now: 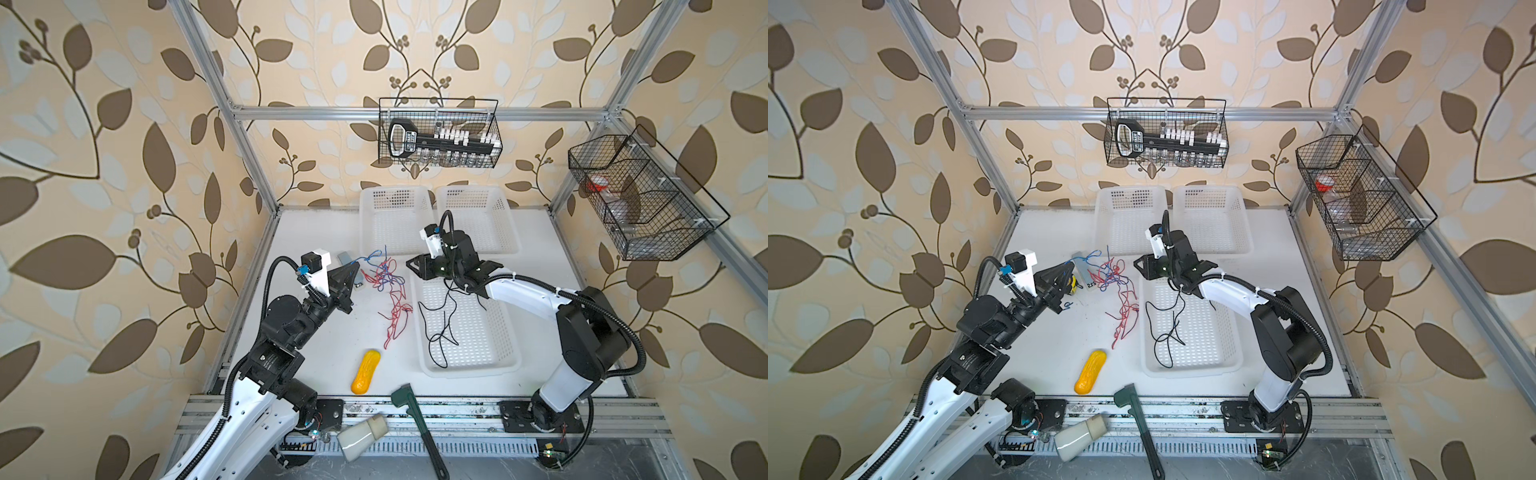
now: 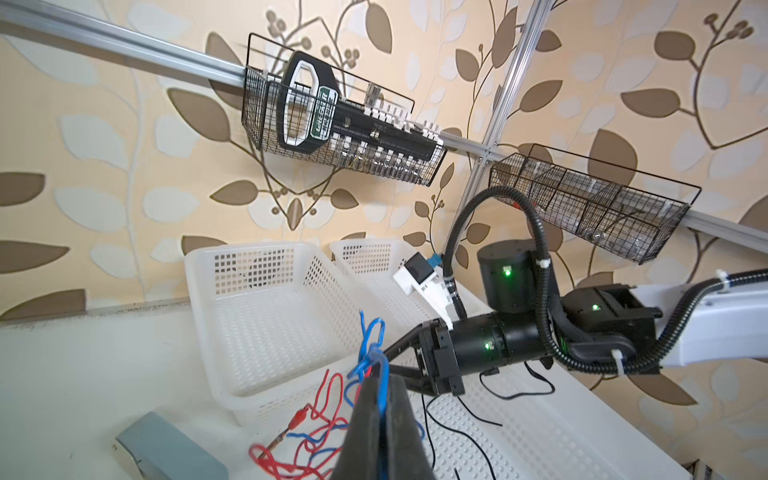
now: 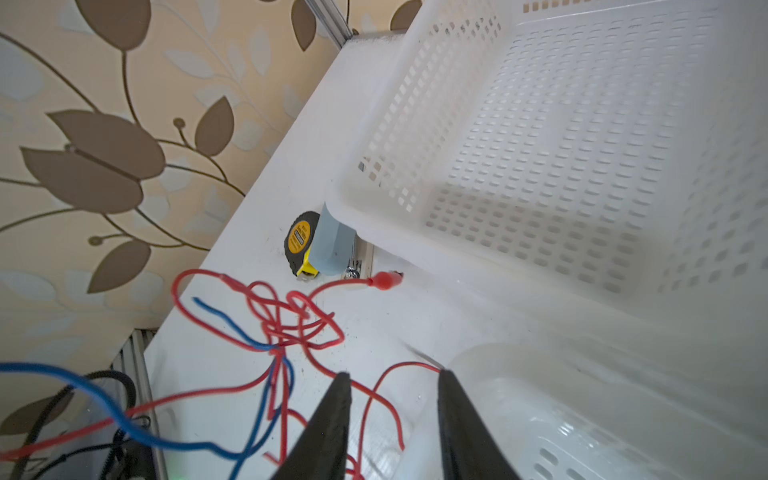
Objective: Untangle the cables
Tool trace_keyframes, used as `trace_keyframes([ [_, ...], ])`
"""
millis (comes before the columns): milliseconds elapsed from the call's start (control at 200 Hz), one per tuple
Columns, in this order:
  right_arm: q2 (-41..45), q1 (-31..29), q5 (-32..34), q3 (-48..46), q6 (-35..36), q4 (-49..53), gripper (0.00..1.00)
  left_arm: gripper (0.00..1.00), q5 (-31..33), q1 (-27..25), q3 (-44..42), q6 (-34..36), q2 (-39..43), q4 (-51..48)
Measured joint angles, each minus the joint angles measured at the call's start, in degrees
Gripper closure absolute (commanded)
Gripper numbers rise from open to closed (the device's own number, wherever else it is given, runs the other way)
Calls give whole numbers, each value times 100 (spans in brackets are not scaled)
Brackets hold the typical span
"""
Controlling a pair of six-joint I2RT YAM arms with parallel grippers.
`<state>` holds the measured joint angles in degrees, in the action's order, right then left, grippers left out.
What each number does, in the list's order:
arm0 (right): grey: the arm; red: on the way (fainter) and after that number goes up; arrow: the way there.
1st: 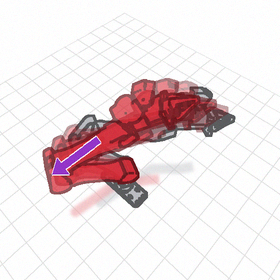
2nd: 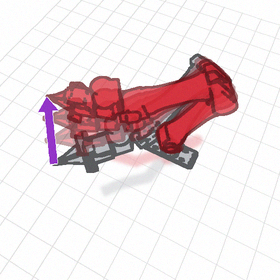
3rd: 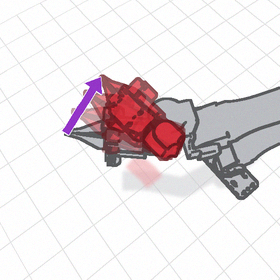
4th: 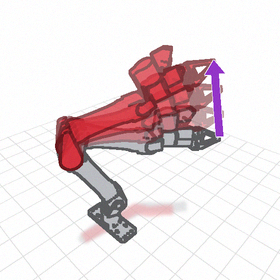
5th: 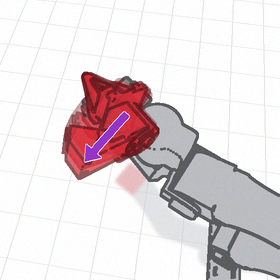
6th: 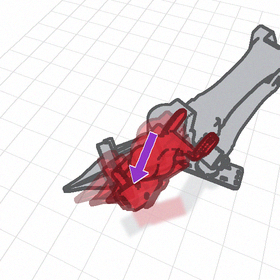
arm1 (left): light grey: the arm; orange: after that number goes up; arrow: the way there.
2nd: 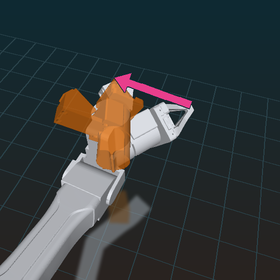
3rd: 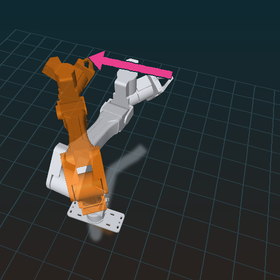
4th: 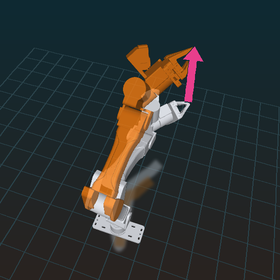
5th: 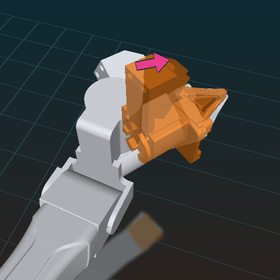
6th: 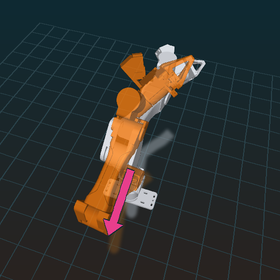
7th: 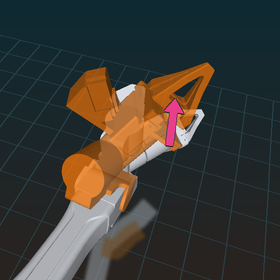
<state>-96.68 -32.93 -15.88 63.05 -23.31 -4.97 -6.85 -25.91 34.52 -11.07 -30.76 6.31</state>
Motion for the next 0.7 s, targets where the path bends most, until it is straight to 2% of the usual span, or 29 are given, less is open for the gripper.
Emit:
trace_keyframes([
  [240,625,-232,-42,-503,566,-507,44,100,0,0,181,31,-221,-131],
  [420,979,-627,4,-649,1014,-885,44,100,11,0,472,20,-485,-313],
  [700,1167,-629,197,-874,1075,-1281,44,100,155,0,992,-232,-1001,-870],
])
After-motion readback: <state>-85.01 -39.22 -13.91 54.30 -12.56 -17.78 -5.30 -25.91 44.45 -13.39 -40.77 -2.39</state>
